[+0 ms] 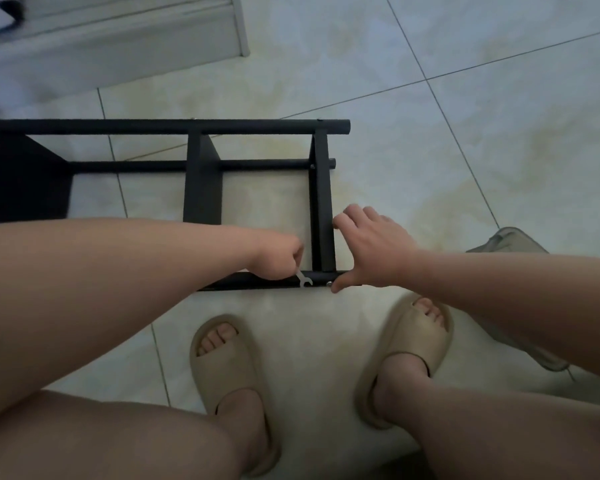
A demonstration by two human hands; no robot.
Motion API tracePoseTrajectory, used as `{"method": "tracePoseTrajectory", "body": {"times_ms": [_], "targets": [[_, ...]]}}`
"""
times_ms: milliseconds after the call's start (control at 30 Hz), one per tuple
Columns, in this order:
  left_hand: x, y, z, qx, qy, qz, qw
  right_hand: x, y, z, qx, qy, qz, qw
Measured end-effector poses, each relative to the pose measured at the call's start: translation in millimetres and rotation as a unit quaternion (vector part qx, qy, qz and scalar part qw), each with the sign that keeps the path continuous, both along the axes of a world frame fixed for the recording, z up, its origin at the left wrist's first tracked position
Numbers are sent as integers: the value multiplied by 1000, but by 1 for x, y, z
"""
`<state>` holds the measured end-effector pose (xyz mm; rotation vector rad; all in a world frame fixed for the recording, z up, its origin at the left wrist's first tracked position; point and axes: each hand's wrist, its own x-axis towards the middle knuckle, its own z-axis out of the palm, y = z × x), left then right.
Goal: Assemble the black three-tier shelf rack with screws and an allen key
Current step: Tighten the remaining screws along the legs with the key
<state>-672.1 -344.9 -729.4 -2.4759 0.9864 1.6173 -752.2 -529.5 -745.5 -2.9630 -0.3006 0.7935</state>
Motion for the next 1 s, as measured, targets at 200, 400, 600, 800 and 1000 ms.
{"method": "tracePoseTrajectory", "body": {"times_ms": [200, 400, 600, 800, 1000], "targets": [[-13, 7, 0, 9, 19, 9, 1000, -9, 10, -6, -28, 15, 35, 999], [-8, 7, -2, 22, 43, 39, 998, -5, 7, -12, -19, 34, 72, 997], [8, 10, -19, 22, 131, 176, 975, -6, 1, -19, -2, -5, 102, 995], [32, 18, -47, -27, 122, 269, 955, -11, -3, -32, 34, -69, 126, 989], [23, 15, -75, -131, 173, 331, 918, -13, -8, -50, 99, -103, 116, 983]]}}
